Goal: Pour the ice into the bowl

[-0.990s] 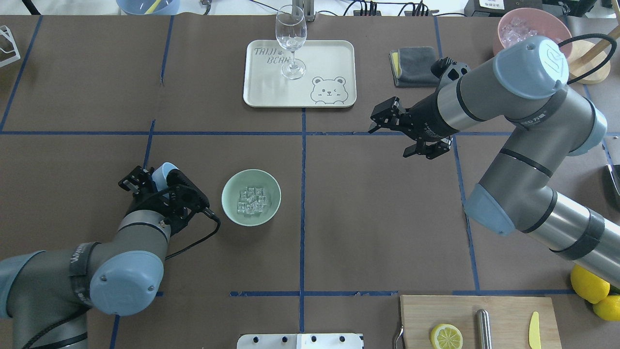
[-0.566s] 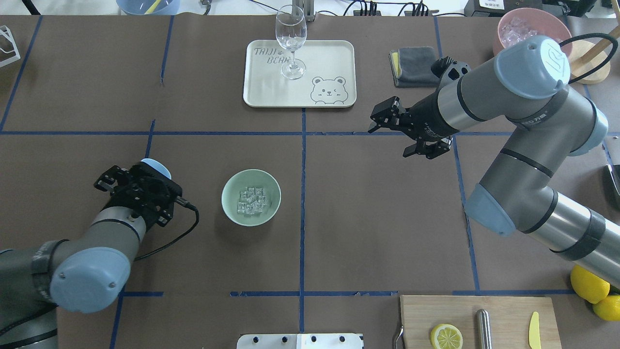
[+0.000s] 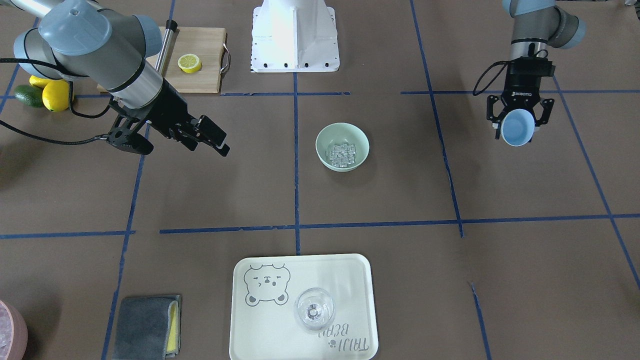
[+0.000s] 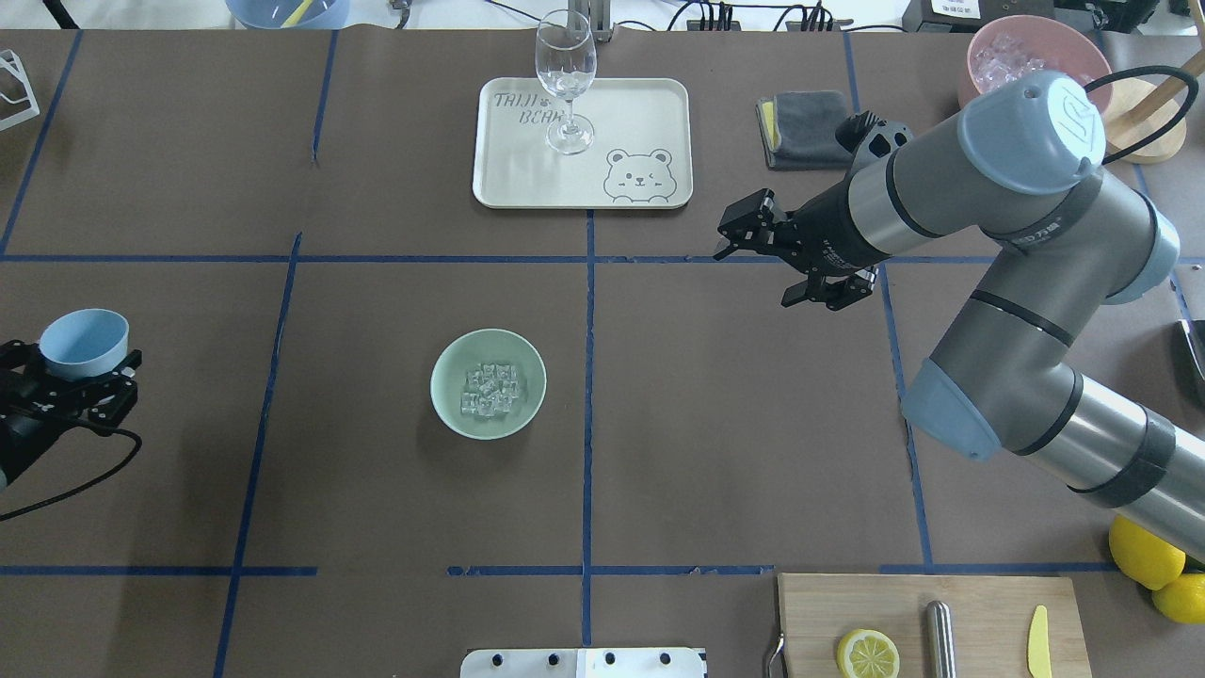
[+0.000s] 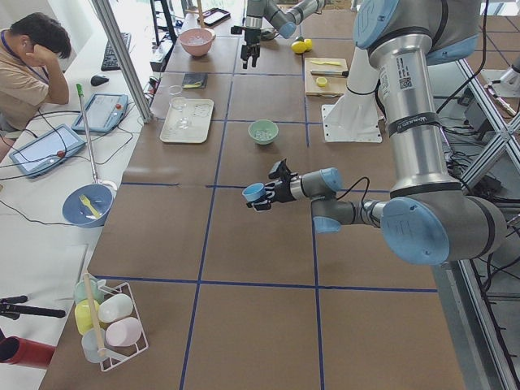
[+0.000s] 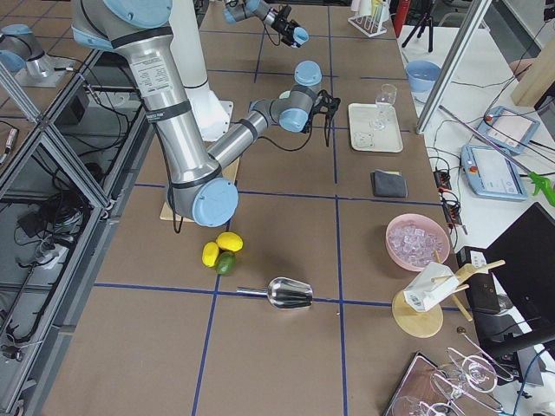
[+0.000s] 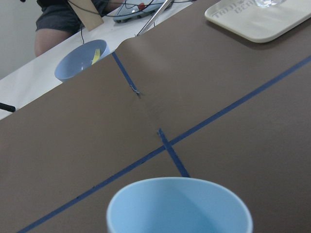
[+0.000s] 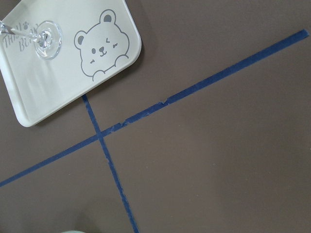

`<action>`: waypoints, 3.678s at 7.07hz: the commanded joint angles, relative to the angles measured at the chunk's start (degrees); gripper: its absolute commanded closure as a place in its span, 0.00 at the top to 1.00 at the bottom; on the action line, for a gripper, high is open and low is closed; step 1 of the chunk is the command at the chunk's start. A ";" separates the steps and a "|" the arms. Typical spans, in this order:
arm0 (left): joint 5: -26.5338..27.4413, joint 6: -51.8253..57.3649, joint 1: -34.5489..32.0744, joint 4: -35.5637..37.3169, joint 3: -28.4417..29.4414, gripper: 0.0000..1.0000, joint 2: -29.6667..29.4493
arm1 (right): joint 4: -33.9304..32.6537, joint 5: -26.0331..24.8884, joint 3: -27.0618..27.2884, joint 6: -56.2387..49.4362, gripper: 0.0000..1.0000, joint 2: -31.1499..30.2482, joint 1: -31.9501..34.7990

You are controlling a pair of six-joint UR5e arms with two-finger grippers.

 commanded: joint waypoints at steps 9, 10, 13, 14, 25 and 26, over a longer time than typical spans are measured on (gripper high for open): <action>19.11 -25.74 4.02 -4.18 19.02 0.19 -10.37 | 0.06 -2.21 0.37 0.09 1.00 0.00 -1.20; 19.73 -25.74 5.52 -4.18 19.02 0.21 -10.46 | 0.07 -2.30 0.28 0.09 1.00 0.00 -1.46; 21.49 -25.74 8.51 -4.09 19.46 0.34 -10.64 | 0.07 -2.74 0.19 0.09 1.00 -0.09 -1.82; 21.75 -25.83 9.82 -4.09 19.63 0.46 -10.55 | 0.07 -2.74 0.28 0.09 1.00 -0.09 -1.91; -13.81 4.18 9.58 -11.12 4.87 1.00 9.30 | 0.07 -2.74 1.07 1.93 1.00 -0.09 -2.87; -17.06 7.97 9.49 -11.12 4.96 1.00 11.14 | 0.07 -2.74 1.68 2.02 1.00 -0.09 -3.57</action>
